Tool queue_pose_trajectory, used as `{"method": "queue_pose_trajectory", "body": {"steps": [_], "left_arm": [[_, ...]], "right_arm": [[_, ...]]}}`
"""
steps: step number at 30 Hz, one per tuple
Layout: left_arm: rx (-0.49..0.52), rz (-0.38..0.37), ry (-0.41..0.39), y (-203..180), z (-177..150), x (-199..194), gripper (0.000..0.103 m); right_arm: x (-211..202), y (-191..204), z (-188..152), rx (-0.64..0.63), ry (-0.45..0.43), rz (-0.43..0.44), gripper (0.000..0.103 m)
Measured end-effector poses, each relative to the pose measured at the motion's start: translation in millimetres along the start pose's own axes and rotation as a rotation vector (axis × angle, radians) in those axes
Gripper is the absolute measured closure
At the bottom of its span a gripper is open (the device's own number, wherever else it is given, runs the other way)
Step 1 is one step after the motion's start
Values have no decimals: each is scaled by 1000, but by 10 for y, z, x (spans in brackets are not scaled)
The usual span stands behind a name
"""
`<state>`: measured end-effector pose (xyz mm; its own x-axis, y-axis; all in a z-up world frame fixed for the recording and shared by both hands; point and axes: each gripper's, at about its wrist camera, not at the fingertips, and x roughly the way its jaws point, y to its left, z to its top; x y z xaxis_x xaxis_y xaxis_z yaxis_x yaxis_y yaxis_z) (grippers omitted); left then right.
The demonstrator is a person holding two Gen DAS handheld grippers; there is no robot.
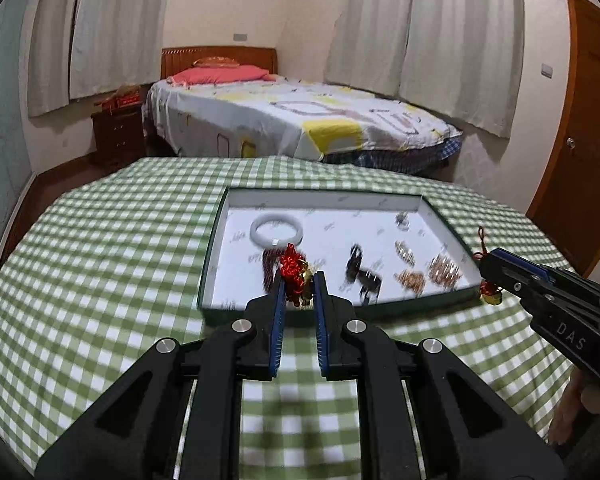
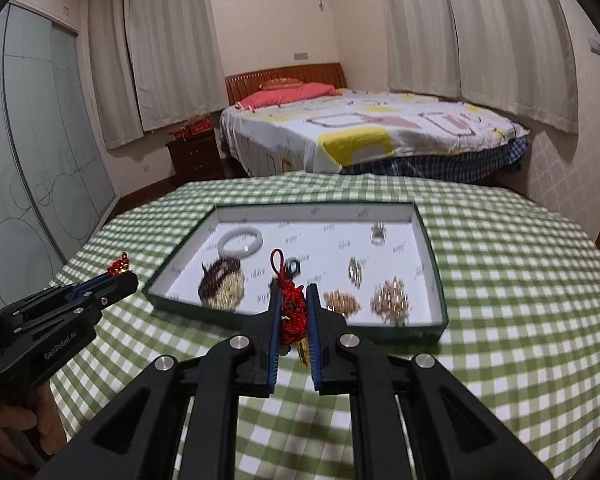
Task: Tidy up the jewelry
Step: 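Carry both red tassel pieces into the box and open both tools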
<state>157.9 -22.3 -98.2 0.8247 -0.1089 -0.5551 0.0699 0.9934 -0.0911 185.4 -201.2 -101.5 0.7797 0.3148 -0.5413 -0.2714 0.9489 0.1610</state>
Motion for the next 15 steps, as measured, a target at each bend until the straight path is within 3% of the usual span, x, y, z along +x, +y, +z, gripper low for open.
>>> {"method": "queue_pose_trajectory", "body": {"steps": [7,15], "left_arm": [[14,-22,-54,-122,385,227,89],[25,-17,22,-249,661,1050,89]], "right_arm": [[128,-54,403,-8,-79,5,90],[816,-239,600,15,-27,-5,90]]}}
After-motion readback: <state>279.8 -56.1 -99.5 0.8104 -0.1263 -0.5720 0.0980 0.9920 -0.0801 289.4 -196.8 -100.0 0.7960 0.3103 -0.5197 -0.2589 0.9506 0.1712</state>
